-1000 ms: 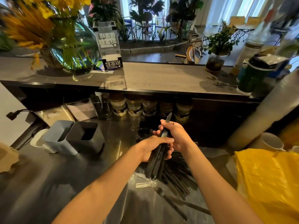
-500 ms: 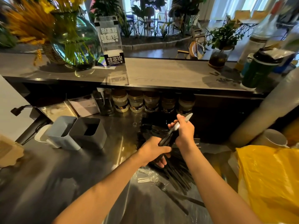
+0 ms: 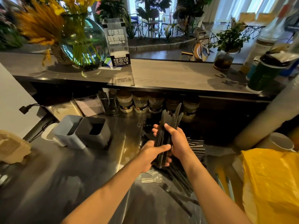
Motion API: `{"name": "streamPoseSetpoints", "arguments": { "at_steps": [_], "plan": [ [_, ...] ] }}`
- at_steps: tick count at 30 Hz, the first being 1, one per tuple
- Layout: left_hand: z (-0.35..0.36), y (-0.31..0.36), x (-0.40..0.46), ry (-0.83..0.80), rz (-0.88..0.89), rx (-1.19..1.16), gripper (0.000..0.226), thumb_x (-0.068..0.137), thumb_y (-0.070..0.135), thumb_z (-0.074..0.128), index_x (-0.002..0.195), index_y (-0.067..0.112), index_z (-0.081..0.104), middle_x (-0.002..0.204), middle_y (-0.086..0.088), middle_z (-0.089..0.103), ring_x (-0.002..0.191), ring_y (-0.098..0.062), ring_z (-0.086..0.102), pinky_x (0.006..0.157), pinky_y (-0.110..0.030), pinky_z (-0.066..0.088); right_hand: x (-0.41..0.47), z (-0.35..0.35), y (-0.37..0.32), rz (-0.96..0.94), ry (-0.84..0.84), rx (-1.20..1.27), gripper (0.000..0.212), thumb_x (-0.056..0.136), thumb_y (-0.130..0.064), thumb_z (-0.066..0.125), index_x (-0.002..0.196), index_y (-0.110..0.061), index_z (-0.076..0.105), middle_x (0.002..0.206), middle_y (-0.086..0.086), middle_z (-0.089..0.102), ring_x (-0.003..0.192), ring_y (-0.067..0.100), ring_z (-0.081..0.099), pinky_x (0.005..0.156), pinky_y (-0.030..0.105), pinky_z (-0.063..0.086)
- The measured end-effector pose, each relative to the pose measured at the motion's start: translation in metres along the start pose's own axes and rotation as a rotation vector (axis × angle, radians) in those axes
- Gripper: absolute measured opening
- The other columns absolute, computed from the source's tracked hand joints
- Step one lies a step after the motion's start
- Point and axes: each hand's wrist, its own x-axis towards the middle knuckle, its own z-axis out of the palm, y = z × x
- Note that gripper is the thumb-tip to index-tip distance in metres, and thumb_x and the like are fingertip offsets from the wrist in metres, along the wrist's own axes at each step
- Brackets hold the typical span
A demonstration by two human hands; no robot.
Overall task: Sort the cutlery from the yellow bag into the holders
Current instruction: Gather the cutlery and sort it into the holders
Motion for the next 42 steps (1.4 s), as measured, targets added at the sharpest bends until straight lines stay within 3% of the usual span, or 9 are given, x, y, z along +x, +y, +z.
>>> {"name": "streamPoseSetpoints", "arguments": {
  "at_steps": [8, 11, 15, 17, 21, 29, 35, 39, 42],
  "plan": [
    [-0.015, -0.009, -0.021, -0.045, 0.071, -0.173, 0.019, 0.103, 0.009, 0.049, 0.112, -0.002, 0.063, 0.095, -0.023, 0.072, 0.079, -0.033, 0.072, 0.065, -0.039, 0.062, -0.004, 0.002, 0.01, 0.178, -0.187, 0.118, 0.053, 0.102, -0.038, 0.039, 0.13, 0.0, 0.063, 0.132, 0.02, 0.064, 0.119, 0.031, 0.064, 0.103, 0.043, 0.051],
    [-0.023, -0.01, -0.028, -0.057, 0.018, -0.3, 0.025, 0.103, 0.008, 0.047, 0.123, -0.002, 0.058, 0.105, -0.029, 0.07, 0.09, -0.038, 0.072, 0.07, -0.044, 0.062, -0.008, 0.008, 0.013, 0.181, -0.233, 0.132, 0.055, 0.101, -0.035, 0.037, 0.133, 0.003, 0.059, 0.132, 0.024, 0.061, 0.106, 0.029, 0.069, 0.089, 0.039, 0.057],
    [-0.029, -0.008, -0.036, -0.104, -0.05, -0.41, 0.033, 0.105, 0.012, 0.04, 0.126, -0.006, 0.057, 0.11, -0.032, 0.068, 0.092, -0.04, 0.072, 0.07, -0.045, 0.062, -0.014, 0.013, 0.014, 0.157, -0.204, 0.058, 0.056, 0.103, -0.03, 0.031, 0.133, 0.013, 0.053, 0.117, 0.031, 0.059, 0.049, 0.015, 0.065, 0.04, 0.021, 0.049],
    [-0.031, -0.009, -0.036, -0.106, -0.076, -0.411, 0.038, 0.105, 0.018, 0.038, 0.121, -0.007, 0.062, 0.107, -0.028, 0.07, 0.089, -0.039, 0.072, 0.071, -0.044, 0.062, -0.013, 0.014, 0.017, 0.129, -0.155, -0.022, 0.054, 0.103, -0.032, 0.035, 0.13, 0.009, 0.057, 0.114, 0.032, 0.063, 0.054, 0.02, 0.064, 0.037, 0.022, 0.045],
    [-0.031, -0.012, -0.035, -0.055, -0.047, -0.309, 0.034, 0.102, 0.024, 0.05, 0.121, -0.001, 0.062, 0.097, -0.018, 0.071, 0.067, -0.03, 0.067, 0.056, -0.036, 0.058, -0.009, 0.019, 0.022, 0.156, -0.146, -0.095, 0.051, 0.105, -0.041, 0.038, 0.119, -0.004, 0.07, 0.117, 0.025, 0.069, 0.088, 0.033, 0.067, 0.062, 0.031, 0.052],
    [-0.031, -0.012, -0.034, -0.087, 0.002, -0.032, 0.015, 0.096, 0.017, 0.059, 0.096, 0.011, 0.045, 0.063, -0.003, 0.046, 0.041, -0.013, 0.04, 0.039, -0.022, 0.031, -0.012, 0.028, 0.016, 0.153, -0.143, -0.016, 0.048, 0.097, -0.02, 0.061, 0.132, 0.012, 0.052, 0.1, 0.018, 0.069, 0.084, 0.027, 0.071, 0.074, 0.04, 0.061],
    [-0.044, -0.017, -0.042, -0.2, -0.009, 0.15, 0.021, 0.095, 0.02, 0.061, 0.106, 0.012, 0.044, 0.064, -0.001, 0.044, 0.042, -0.012, 0.034, 0.039, -0.024, 0.025, 0.01, 0.014, -0.028, -0.153, 0.143, 0.159, 0.041, 0.099, -0.026, 0.06, 0.138, -0.018, 0.048, 0.115, 0.012, 0.065, 0.108, 0.028, 0.067, 0.095, 0.047, 0.055],
    [-0.042, -0.011, -0.044, -0.228, 0.005, 0.232, 0.016, 0.095, 0.018, 0.061, 0.103, 0.011, 0.049, 0.065, -0.001, 0.047, 0.044, -0.013, 0.038, 0.04, -0.025, 0.031, 0.008, 0.019, -0.038, -0.181, 0.072, -0.351, 0.041, 0.106, -0.035, 0.043, 0.109, -0.008, 0.074, 0.104, 0.009, 0.076, 0.103, 0.023, 0.07, 0.094, 0.04, 0.054],
    [-0.04, -0.007, -0.041, -0.146, -0.002, 0.263, 0.016, 0.094, 0.008, 0.058, 0.107, 0.01, 0.05, 0.064, -0.002, 0.051, 0.046, -0.016, 0.043, 0.043, -0.027, 0.038, 0.003, 0.031, -0.026, -0.078, -0.064, -0.432, 0.045, 0.107, -0.04, 0.034, 0.111, -0.017, 0.072, 0.1, 0.01, 0.077, 0.092, 0.024, 0.074, 0.091, 0.043, 0.054]
  ]
}}
